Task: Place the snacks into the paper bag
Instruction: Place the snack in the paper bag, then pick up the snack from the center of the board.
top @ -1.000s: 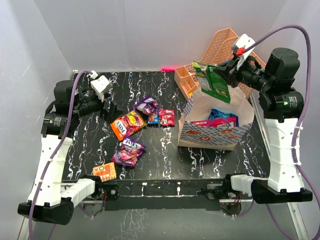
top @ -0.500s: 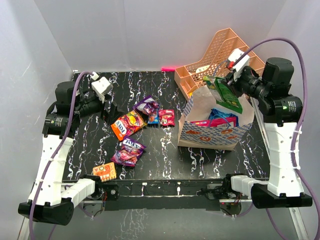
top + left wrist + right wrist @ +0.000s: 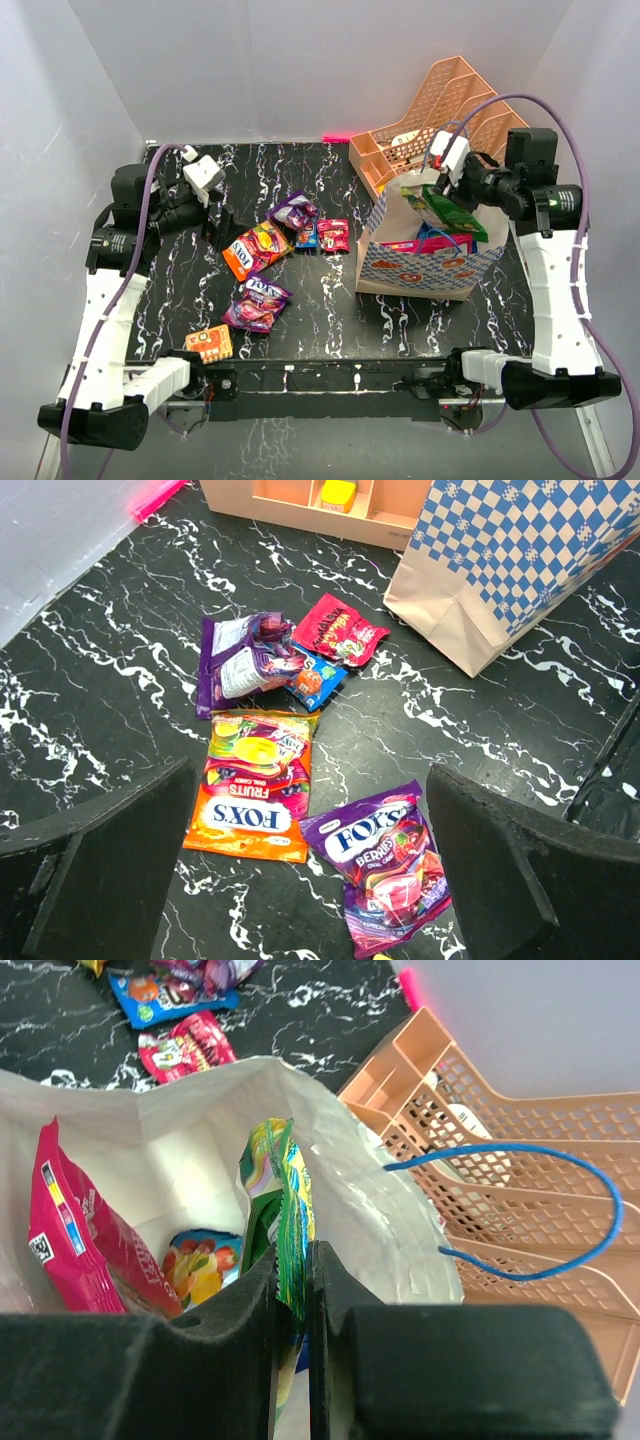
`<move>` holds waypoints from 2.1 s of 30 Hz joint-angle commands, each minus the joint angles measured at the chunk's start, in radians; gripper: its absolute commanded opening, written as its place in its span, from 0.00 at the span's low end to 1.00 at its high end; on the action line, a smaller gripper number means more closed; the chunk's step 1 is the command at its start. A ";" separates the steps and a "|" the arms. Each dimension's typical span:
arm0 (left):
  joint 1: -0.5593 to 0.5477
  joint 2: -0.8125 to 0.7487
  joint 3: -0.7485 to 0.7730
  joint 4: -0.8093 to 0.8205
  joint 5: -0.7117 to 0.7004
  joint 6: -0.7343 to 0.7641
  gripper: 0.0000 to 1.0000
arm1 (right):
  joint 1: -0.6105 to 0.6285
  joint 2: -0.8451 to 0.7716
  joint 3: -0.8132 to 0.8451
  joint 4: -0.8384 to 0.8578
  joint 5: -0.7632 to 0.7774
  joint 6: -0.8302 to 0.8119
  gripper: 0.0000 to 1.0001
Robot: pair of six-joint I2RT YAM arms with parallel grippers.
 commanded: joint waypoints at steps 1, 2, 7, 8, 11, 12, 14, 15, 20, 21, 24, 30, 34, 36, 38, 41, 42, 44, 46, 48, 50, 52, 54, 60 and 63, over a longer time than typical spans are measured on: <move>0.010 -0.018 -0.013 0.012 0.046 -0.001 0.98 | -0.007 0.006 -0.002 -0.021 -0.007 -0.101 0.08; 0.011 -0.019 -0.015 0.013 0.047 0.000 0.98 | -0.007 0.006 -0.012 -0.025 -0.013 -0.110 0.08; 0.018 -0.015 -0.017 0.016 0.055 0.000 0.98 | -0.007 0.031 -0.043 -0.048 -0.062 -0.146 0.08; 0.019 -0.015 -0.016 0.017 0.056 -0.002 0.99 | -0.007 0.042 -0.043 -0.054 -0.067 -0.149 0.08; 0.022 -0.018 -0.019 0.015 0.059 -0.004 0.98 | -0.003 0.072 -0.048 -0.067 -0.074 -0.150 0.08; 0.023 -0.020 -0.021 0.015 0.059 -0.004 0.98 | 0.001 0.077 -0.054 -0.068 -0.075 -0.149 0.08; 0.026 -0.023 -0.025 0.018 0.058 -0.005 0.98 | 0.011 0.083 -0.071 -0.062 -0.075 -0.142 0.08; 0.026 -0.024 -0.027 0.018 0.058 -0.006 0.98 | 0.019 0.085 -0.081 -0.057 -0.069 -0.137 0.09; 0.034 -0.020 -0.029 0.023 0.065 -0.012 0.98 | 0.072 0.100 -0.123 -0.037 -0.038 -0.100 0.09; 0.036 -0.019 -0.029 0.024 0.068 -0.013 0.98 | 0.083 0.104 -0.130 -0.032 -0.032 -0.091 0.09; 0.039 -0.017 -0.031 0.025 0.070 -0.013 0.98 | 0.111 0.114 -0.152 -0.021 -0.008 -0.068 0.09; 0.041 -0.024 -0.042 0.026 0.063 -0.013 0.98 | 0.142 0.133 -0.164 -0.014 0.037 -0.028 0.16; 0.040 -0.025 -0.055 0.027 0.050 -0.013 0.98 | 0.144 0.140 -0.162 -0.015 0.057 -0.012 0.22; 0.041 -0.024 -0.064 0.031 0.039 -0.013 0.98 | 0.144 0.142 -0.157 -0.020 0.068 -0.006 0.25; 0.041 -0.024 -0.074 0.033 0.025 -0.011 0.98 | 0.145 0.141 -0.146 -0.025 0.082 0.000 0.29; 0.041 -0.020 -0.091 0.037 0.004 -0.010 0.98 | 0.145 0.135 -0.134 -0.028 0.106 0.010 0.36; 0.041 -0.018 -0.098 0.040 -0.005 -0.009 0.98 | 0.144 0.131 -0.130 -0.028 0.112 0.013 0.38; 0.041 -0.013 -0.121 0.046 -0.023 -0.008 0.98 | 0.144 0.123 -0.119 -0.024 0.120 0.022 0.43; 0.041 -0.008 -0.143 0.054 -0.040 -0.008 0.98 | 0.144 0.116 -0.106 -0.021 0.124 0.033 0.48; 0.041 -0.004 -0.162 0.060 -0.057 -0.007 0.98 | 0.145 0.112 -0.087 -0.022 0.125 0.046 0.52; 0.041 0.002 -0.178 0.066 -0.078 -0.010 0.98 | 0.145 0.109 -0.068 -0.023 0.129 0.058 0.55; 0.041 0.007 -0.192 0.077 -0.098 -0.018 0.98 | 0.144 0.106 -0.050 -0.023 0.133 0.073 0.58; 0.041 0.018 -0.202 0.079 -0.117 -0.021 0.99 | 0.145 0.101 -0.034 -0.016 0.141 0.093 0.59; 0.041 0.069 -0.233 0.100 -0.184 0.002 0.99 | 0.144 0.069 -0.023 0.075 0.171 0.213 0.77; 0.041 0.104 -0.245 0.125 -0.197 0.013 0.98 | 0.145 0.047 -0.042 0.156 0.202 0.292 0.80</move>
